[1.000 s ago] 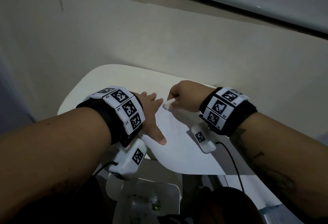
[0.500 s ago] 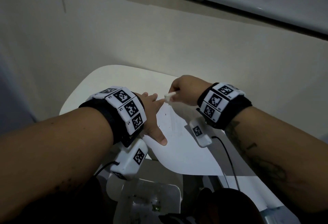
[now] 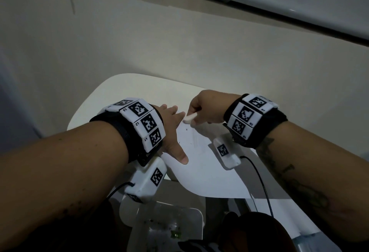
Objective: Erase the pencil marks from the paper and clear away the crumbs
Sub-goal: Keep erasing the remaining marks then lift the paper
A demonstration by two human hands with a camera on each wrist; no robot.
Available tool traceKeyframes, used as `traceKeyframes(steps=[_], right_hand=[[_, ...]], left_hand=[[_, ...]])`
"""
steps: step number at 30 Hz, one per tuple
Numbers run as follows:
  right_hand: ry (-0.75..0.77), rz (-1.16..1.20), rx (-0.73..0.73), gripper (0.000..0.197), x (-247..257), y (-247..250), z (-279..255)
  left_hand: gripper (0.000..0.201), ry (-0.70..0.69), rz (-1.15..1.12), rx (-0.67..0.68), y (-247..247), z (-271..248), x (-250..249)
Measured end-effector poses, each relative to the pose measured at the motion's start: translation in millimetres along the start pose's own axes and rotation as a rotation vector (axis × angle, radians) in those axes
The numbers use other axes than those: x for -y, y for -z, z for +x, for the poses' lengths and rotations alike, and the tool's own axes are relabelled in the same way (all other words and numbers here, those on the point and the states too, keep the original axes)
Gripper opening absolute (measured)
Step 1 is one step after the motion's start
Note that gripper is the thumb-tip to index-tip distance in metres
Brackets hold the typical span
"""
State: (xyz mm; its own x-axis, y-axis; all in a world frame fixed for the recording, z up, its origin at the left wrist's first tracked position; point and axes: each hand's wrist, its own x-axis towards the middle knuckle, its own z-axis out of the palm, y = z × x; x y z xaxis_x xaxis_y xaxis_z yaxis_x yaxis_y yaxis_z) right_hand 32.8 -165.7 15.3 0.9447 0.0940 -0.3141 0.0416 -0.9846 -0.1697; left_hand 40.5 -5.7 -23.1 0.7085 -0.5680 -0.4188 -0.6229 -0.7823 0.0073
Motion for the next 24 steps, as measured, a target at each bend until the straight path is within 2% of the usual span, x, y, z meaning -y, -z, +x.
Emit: traceKeyframes(steps=[3,7,8,14,15,19,21,24], right_hand=[[-0.009,-0.030,0.101,0.022,-2.8,2.6,-5.8],[-0.026,0.004,-0.110,0.024,-4.5,0.3,0.1],[-0.027,0.005,-0.124,0.023,-4.0,-0.9,-0.3],[-0.002,-0.057,0.137,0.021,-2.7,0.9,-18.2],[-0.006,-0.058,0.138,0.022,-2.3,2.0,-18.5],[-0.025,0.016,-0.133,0.022,-3.1,1.7,-5.9],[-0.035,0.019,-0.137,0.023,-2.5,-1.2,-4.7],[-0.003,0.012,-0.025,0.020,-2.9,-3.3,-12.5]], left_hand=[[0.138,-0.011,0.016,-0.002,-0.6,2.2,0.2],[0.141,-0.031,-0.013,-0.015,-1.0,1.5,1.6],[0.141,-0.033,-0.016,-0.015,-0.9,1.9,1.7],[0.156,-0.035,0.028,-0.011,-1.6,4.9,1.0],[0.157,-0.035,0.031,-0.006,-1.4,4.7,1.0],[0.147,-0.042,0.023,-0.023,-0.9,3.6,1.4],[0.145,-0.042,0.028,-0.023,-1.4,3.5,1.2],[0.153,-0.035,0.041,-0.023,-2.1,5.3,0.9]])
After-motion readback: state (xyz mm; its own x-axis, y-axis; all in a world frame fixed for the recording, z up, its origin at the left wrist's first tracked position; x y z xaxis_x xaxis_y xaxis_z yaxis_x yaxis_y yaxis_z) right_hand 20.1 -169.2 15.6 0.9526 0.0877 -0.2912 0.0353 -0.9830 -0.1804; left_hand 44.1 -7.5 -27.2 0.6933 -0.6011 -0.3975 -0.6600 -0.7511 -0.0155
